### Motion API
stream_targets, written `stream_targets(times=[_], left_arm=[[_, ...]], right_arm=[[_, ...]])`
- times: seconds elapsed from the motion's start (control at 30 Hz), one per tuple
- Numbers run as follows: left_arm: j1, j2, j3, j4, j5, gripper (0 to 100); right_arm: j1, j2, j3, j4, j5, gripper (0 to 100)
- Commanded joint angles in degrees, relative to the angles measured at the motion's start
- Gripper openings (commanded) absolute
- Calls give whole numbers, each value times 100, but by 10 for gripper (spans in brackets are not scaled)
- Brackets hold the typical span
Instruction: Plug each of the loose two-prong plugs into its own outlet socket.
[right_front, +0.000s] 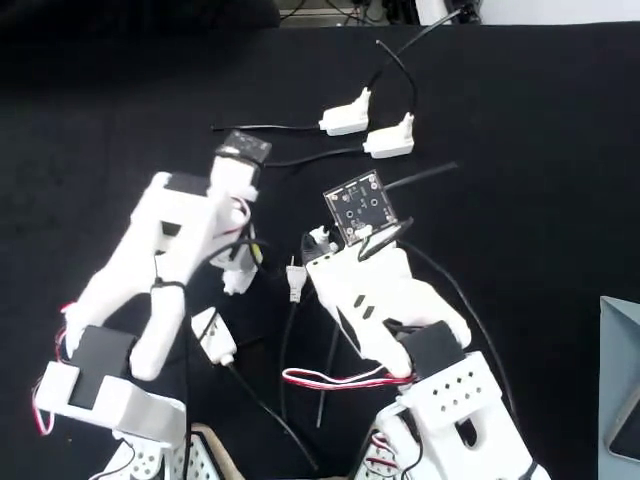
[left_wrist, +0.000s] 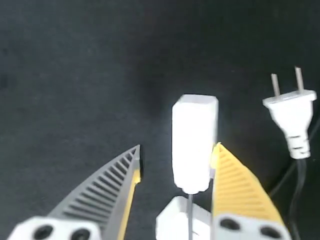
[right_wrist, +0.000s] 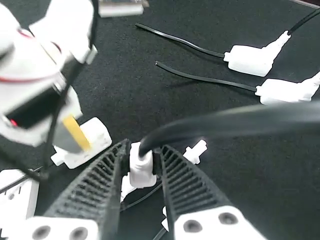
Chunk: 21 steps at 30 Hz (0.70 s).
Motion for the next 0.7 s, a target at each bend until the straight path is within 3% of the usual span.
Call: stream_targets(times=[0.0,0.23,0.67], left_arm=[[-382,-202,-374,79,-176,223],[-936,-264,-462,-44,-264,223],[-444,-264,-1226,949,105,223]], right_arm=[[70,-13,-31,-114,62,11],[70,-13,-40,-114,62,11],[70,-13,-40,-114,62,11]])
